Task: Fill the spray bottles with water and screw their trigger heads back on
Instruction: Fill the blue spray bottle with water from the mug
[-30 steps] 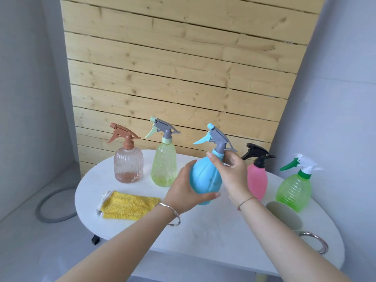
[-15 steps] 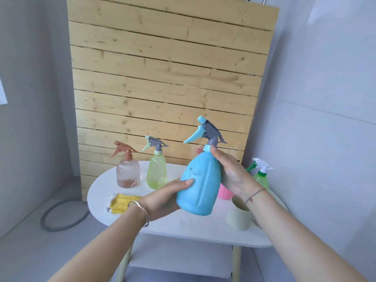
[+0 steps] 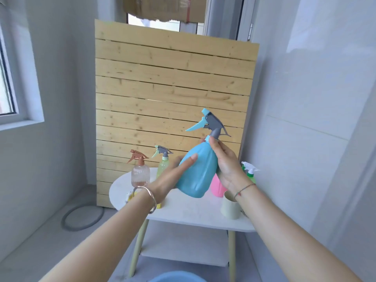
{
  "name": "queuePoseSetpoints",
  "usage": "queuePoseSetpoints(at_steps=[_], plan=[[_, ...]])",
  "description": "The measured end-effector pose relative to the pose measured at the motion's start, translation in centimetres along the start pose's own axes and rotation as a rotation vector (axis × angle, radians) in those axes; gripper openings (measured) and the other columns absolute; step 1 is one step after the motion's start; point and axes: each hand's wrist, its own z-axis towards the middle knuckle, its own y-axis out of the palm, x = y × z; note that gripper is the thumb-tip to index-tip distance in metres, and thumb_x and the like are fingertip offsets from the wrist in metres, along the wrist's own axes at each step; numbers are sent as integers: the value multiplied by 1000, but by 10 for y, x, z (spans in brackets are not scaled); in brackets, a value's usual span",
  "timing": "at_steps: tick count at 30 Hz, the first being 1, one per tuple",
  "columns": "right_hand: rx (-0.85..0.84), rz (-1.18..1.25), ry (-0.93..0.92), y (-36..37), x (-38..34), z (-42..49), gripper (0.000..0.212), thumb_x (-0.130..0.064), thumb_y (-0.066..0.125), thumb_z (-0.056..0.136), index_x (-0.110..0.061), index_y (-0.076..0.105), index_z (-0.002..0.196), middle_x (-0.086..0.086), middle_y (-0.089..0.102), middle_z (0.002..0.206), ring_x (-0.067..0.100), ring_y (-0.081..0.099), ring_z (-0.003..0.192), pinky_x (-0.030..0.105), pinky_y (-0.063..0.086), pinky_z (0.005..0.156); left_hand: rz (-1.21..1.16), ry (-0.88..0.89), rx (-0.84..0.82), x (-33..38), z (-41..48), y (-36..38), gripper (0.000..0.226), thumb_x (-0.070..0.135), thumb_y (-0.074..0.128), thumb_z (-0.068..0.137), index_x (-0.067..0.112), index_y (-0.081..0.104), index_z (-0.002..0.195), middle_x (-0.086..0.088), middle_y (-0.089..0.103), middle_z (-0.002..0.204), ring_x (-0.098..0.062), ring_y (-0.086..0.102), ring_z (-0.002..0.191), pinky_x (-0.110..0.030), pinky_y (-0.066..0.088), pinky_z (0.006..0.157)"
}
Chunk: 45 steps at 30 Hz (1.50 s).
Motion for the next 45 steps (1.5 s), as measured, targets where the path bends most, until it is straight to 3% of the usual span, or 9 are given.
queuePoseSetpoints(at_steps=[3, 7, 15, 20, 26, 31, 36, 41, 45], plan=[[8, 14, -8, 9, -13, -13, 26, -38, 63, 85, -16, 68, 98, -2, 73, 100, 16, 65, 88, 34, 53, 85, 119, 65, 19, 8, -15, 4, 80, 69, 75, 52, 29, 55, 118, 2, 68, 117, -10, 68, 99, -37, 55, 90], [-122, 21, 60, 17, -29, -34, 41, -48, 64, 74, -19, 67, 104, -1, 69, 111, 16, 64, 93, 34, 52, 85, -213, -93, -179, 17, -45, 4, 46, 60, 57, 78, 30, 64, 112, 0, 71, 111, -18, 68, 102, -43, 51, 93], [0, -125, -85, 30, -31, -80, 14, -32, 63, 89, -20, 70, 91, -6, 72, 94, 12, 63, 83, 32, 52, 81, 91, 123, 89, 25, -83, 21, 81, 62, 74, 57, 25, 51, 125, 1, 68, 115, -10, 69, 96, -29, 55, 82], [-97, -56, 1, 30, -39, -98, 23, -34, 62, 88, -15, 68, 100, 4, 69, 108, 19, 63, 93, 39, 50, 94, -226, 29, -117, 26, -107, 25, 31, 46, 52, 92, 23, 67, 106, 1, 73, 100, -15, 69, 90, -33, 51, 84], [75, -97, -88, 22, -25, -113, 19, -41, 71, 80, -23, 73, 83, 0, 69, 90, 21, 61, 86, 47, 48, 94, 179, 190, 183, 19, -107, 41, 36, 50, 50, 94, 25, 55, 119, 0, 61, 116, -3, 60, 91, -8, 48, 70], [64, -89, -88, 13, -20, -114, 16, -37, 68, 85, -22, 71, 88, -6, 72, 98, 20, 64, 92, 49, 50, 94, 309, 209, 103, 11, -97, 43, 62, 57, 70, 74, 26, 52, 125, 2, 65, 112, -9, 66, 97, -30, 55, 85], [131, -88, -76, 7, -15, -109, 28, -38, 65, 86, -17, 58, 102, -2, 73, 104, 24, 66, 97, 49, 51, 93, 137, 66, -38, 1, -91, 44, 68, 65, 60, 74, 27, 49, 130, 3, 65, 120, -10, 64, 108, -31, 50, 96], [165, -86, -70, -2, -6, -100, 18, -36, 67, 85, -20, 66, 94, -2, 67, 88, 18, 61, 85, 43, 52, 86, 252, 81, 73, -6, -78, 54, 63, 62, 67, 76, 27, 48, 125, 3, 65, 113, -11, 65, 98, -28, 53, 83], [108, -74, -46, -6, 0, -84, 17, -34, 60, 90, -20, 69, 95, -1, 68, 92, 16, 60, 85, 38, 51, 81, 104, -62, -80, -14, -66, 35, 54, 61, 63, 79, 22, 62, 117, -1, 72, 110, -17, 69, 98, -36, 54, 92]])
